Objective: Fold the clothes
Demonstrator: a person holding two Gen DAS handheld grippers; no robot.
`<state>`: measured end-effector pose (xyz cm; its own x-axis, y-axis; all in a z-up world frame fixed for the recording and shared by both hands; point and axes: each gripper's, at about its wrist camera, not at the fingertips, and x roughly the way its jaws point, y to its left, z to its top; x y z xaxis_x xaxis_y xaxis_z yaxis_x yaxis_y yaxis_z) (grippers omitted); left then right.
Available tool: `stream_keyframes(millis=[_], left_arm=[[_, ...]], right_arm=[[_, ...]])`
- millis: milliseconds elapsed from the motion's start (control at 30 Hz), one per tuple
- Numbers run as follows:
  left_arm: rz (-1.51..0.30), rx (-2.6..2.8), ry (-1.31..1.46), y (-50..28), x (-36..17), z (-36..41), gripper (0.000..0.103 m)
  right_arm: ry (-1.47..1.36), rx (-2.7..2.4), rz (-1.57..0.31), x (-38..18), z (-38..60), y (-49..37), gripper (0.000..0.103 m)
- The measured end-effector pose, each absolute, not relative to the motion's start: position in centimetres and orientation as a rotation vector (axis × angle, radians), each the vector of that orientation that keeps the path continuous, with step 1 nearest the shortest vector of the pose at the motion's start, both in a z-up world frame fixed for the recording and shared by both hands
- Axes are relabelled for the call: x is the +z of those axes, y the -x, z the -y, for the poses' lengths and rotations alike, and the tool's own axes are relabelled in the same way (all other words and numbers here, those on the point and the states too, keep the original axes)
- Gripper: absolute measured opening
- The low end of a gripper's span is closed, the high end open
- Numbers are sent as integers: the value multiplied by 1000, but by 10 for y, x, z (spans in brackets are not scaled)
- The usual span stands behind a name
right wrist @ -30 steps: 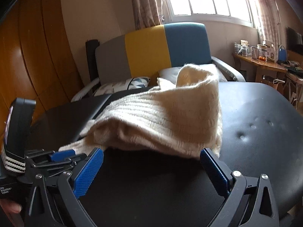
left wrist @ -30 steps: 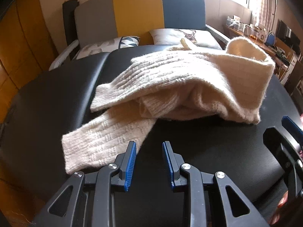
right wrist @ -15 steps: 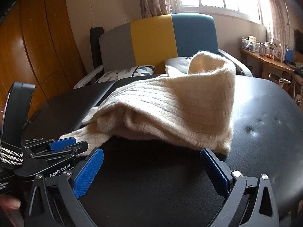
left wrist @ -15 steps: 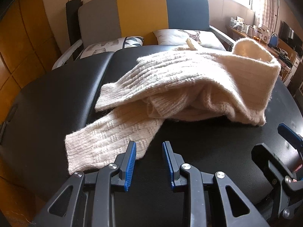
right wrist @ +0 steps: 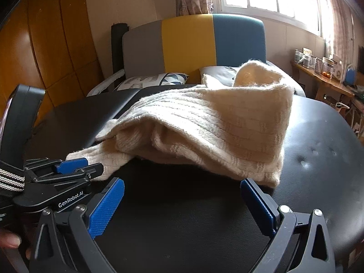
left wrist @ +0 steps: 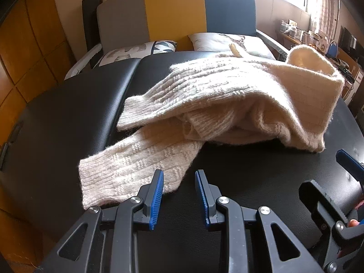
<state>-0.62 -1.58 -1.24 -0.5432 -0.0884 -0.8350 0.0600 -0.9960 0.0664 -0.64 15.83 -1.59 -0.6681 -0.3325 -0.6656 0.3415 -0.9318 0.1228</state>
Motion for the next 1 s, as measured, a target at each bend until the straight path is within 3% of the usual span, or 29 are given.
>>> stream_keyframes(millis=[1000], left_arm=[[19,-2670,-1488,11,-19,19,28]], right_arm=[[-1045,-2568,5,-18,-155,10,103]])
